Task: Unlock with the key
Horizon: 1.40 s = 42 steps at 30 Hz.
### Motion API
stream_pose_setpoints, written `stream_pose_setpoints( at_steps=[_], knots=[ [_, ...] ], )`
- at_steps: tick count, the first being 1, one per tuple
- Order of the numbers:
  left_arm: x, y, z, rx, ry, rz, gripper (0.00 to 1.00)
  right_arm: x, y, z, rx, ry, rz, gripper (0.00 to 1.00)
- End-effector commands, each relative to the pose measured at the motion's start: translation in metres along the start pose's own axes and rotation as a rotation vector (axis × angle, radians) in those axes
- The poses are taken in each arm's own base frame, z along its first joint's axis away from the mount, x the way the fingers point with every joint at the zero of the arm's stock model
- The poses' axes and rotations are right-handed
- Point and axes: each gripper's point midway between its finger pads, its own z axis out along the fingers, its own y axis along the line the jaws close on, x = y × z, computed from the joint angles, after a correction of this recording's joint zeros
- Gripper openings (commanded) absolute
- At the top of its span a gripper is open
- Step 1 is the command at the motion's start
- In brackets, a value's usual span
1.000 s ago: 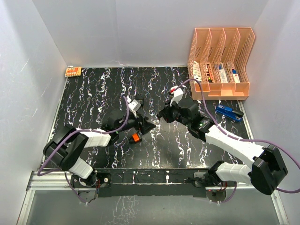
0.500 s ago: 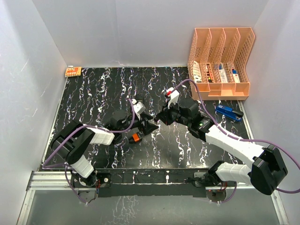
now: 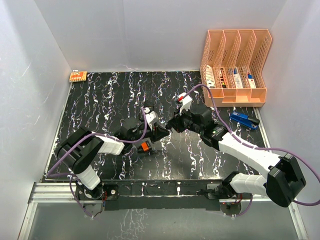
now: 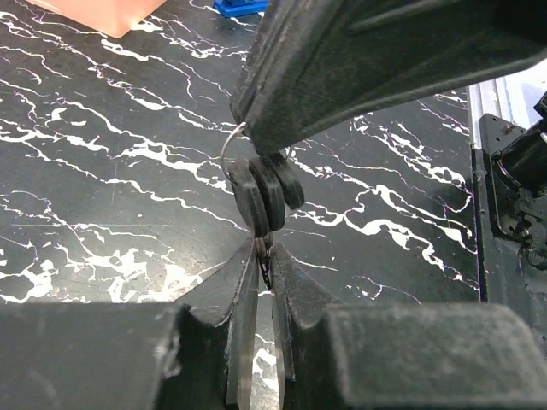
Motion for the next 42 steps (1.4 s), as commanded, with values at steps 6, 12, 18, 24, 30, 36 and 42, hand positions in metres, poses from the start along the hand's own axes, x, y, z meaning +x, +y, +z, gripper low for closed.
stream_pose_setpoints(
  at_steps=[6,12,18,24,30,36,42],
  knots=[
    [-0.02,-0.005,-0.005,-0.014,-0.053,0.065,0.0,-0.031,-0.012,0.002,0.051,-0.093,-0.004,0.0],
    [-0.016,0.001,-0.003,-0.082,-0.01,0.07,0.0,-0.026,-0.014,0.002,0.058,-0.083,0.007,0.0],
    [-0.004,0.018,0.0,-0.22,0.096,0.096,0.0,-0.022,-0.026,0.001,0.118,-0.076,0.035,0.0],
    [-0.004,0.037,-0.003,-0.359,0.128,0.112,0.0,-0.017,-0.035,0.003,0.166,-0.066,0.07,0.0],
    [-0.007,0.052,-0.009,-0.482,0.15,0.151,0.0,-0.02,-0.045,-0.001,0.212,-0.094,0.196,0.3],
    [-0.011,0.056,-0.01,-0.53,0.158,0.184,0.0,-0.023,-0.041,-0.004,0.182,-0.118,0.26,0.4],
    [-0.012,0.052,-0.004,-0.535,0.168,0.199,0.0,-0.007,-0.035,0.005,0.142,-0.072,0.289,0.46]
  ],
)
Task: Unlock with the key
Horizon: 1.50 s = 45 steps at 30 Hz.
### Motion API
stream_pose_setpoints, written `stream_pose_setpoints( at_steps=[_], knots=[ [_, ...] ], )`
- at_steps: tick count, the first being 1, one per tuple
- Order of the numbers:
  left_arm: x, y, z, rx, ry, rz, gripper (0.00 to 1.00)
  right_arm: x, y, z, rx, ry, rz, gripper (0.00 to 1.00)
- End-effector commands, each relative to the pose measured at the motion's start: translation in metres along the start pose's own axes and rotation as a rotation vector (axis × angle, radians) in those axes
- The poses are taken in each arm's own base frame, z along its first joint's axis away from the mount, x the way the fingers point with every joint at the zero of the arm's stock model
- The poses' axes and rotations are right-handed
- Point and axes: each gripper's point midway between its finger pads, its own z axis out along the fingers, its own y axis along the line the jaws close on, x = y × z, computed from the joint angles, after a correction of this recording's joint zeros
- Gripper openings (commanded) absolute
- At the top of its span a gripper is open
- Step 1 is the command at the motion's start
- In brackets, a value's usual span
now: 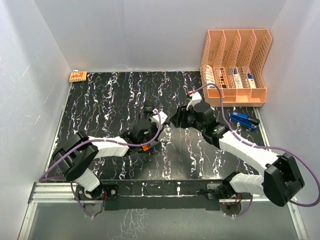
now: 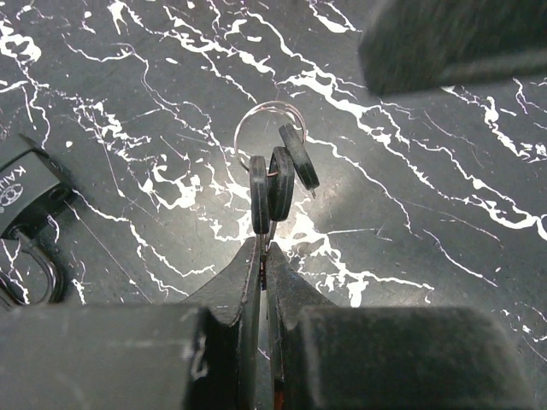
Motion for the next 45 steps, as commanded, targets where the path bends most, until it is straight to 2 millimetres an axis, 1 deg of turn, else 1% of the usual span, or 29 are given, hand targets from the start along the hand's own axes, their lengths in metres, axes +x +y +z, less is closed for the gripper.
stream_pose_setpoints(
  at_steps=[1,5,7,12,18,25,31,35,40,45],
  knots=[
    [-0.034,0.002,-0.001,-0.033,-0.068,0.021,0.0,-0.003,0.008,0.004,-0.046,-0.027,0.035,0.47],
    [-0.035,0.001,-0.001,-0.051,-0.067,0.026,0.0,0.01,0.004,0.009,-0.037,0.011,0.061,0.54],
    [-0.035,-0.001,-0.001,-0.061,-0.066,0.035,0.0,0.012,0.005,0.01,-0.043,0.019,0.077,0.57],
    [-0.035,-0.003,-0.001,-0.082,-0.062,0.06,0.0,0.013,0.01,0.012,-0.065,0.017,0.105,0.57],
    [-0.036,-0.011,-0.001,-0.067,-0.071,0.06,0.0,0.018,0.004,0.019,-0.044,0.03,0.11,0.56],
    [-0.043,-0.011,-0.005,-0.07,-0.096,0.025,0.0,0.027,-0.003,0.022,-0.016,0.053,0.107,0.55],
    [-0.053,-0.018,-0.008,-0.033,-0.122,0.0,0.0,0.023,-0.01,0.024,0.03,0.034,0.103,0.55],
    [-0.058,-0.023,-0.012,-0.003,-0.138,-0.017,0.0,0.021,-0.02,0.027,0.08,0.025,0.096,0.55],
    [-0.058,-0.03,-0.014,0.036,-0.144,-0.036,0.0,0.016,-0.025,0.029,0.108,0.004,0.088,0.55],
    [-0.055,-0.03,-0.014,0.037,-0.136,-0.045,0.0,0.011,-0.035,0.028,0.162,-0.018,0.08,0.55]
  ],
)
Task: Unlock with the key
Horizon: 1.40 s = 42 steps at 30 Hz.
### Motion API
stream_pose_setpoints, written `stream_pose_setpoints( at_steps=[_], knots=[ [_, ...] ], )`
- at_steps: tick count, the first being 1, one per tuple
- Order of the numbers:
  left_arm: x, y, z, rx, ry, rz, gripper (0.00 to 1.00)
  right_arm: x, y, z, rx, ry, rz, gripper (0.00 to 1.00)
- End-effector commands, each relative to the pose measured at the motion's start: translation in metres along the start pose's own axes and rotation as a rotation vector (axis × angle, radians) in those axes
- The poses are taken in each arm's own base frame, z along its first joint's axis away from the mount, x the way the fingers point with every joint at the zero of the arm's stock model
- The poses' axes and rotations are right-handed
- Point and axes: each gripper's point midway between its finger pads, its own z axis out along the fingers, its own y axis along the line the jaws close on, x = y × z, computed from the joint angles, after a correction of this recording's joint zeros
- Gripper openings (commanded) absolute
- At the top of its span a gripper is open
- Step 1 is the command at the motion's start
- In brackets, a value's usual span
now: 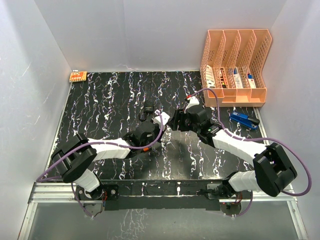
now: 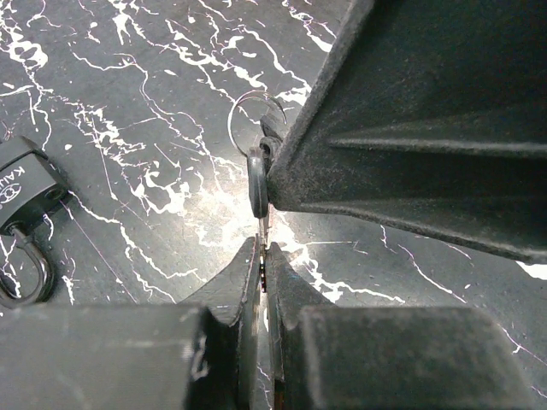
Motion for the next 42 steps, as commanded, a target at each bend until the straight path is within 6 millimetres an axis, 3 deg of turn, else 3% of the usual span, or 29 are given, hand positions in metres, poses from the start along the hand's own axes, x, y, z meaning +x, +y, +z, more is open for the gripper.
stream_pose_setpoints(
  at_steps=[1,10,17,25,37,42],
  knots=[
    [-0.041,-0.015,-0.011,0.07,-0.116,-0.033,0.0,-0.032,-0.012,0.002,0.086,-0.113,-0.023,0.55],
    [-0.04,-0.017,-0.002,0.071,-0.099,-0.046,0.03,-0.035,-0.016,0.003,0.109,-0.118,-0.045,0.55],
    [-0.018,-0.015,0.013,0.043,-0.054,-0.049,0.0,-0.019,-0.028,0.01,0.148,-0.077,-0.036,0.55],
    [0.012,-0.008,0.025,0.006,0.007,0.009,0.0,-0.011,-0.05,0.004,0.21,-0.057,-0.004,0.55],
    [0.025,0.008,0.025,-0.077,0.033,0.258,0.0,-0.021,-0.063,-0.013,0.226,-0.092,0.024,0.55],
    [0.043,0.014,0.032,-0.152,0.119,0.382,0.0,-0.022,-0.063,-0.014,0.222,-0.091,0.027,0.55]
  ],
)
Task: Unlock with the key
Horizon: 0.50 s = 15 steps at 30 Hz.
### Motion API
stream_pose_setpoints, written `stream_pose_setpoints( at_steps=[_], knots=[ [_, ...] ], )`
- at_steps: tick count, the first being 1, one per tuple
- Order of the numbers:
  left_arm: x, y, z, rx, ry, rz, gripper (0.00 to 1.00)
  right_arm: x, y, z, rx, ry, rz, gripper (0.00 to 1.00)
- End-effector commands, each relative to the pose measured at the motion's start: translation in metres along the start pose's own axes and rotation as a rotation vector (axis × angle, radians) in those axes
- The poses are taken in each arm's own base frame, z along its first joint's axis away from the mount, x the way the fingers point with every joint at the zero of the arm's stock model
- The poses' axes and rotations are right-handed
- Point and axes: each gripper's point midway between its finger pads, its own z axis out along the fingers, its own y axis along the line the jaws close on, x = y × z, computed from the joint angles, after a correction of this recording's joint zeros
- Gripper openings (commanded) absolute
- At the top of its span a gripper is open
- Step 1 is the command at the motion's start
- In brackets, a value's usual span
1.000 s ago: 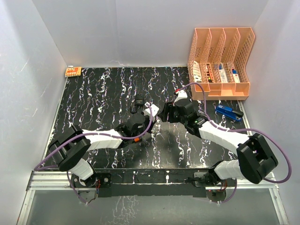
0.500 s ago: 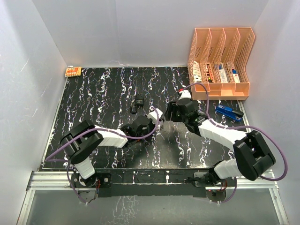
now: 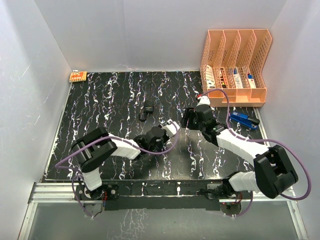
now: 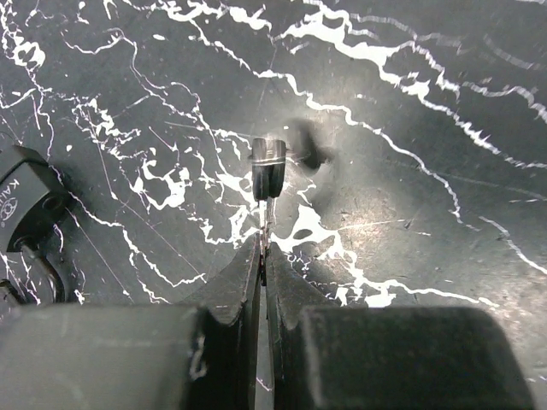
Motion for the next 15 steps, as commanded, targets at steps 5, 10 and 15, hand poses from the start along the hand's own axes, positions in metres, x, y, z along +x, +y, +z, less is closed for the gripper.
stream_pose_setpoints(
  at_steps=[5,10,15],
  knots=[
    [0.011,0.003,0.011,-0.093,0.07,0.147,0.0,-0.016,0.001,-0.007,-0.012,-0.05,0.015,0.55],
    [0.006,-0.006,0.006,-0.05,0.063,0.096,0.46,-0.014,-0.003,-0.009,-0.009,-0.047,0.016,0.55],
    [-0.006,-0.007,-0.008,-0.034,0.019,0.028,0.68,-0.01,-0.001,-0.006,-0.027,-0.031,0.009,0.56]
  ],
)
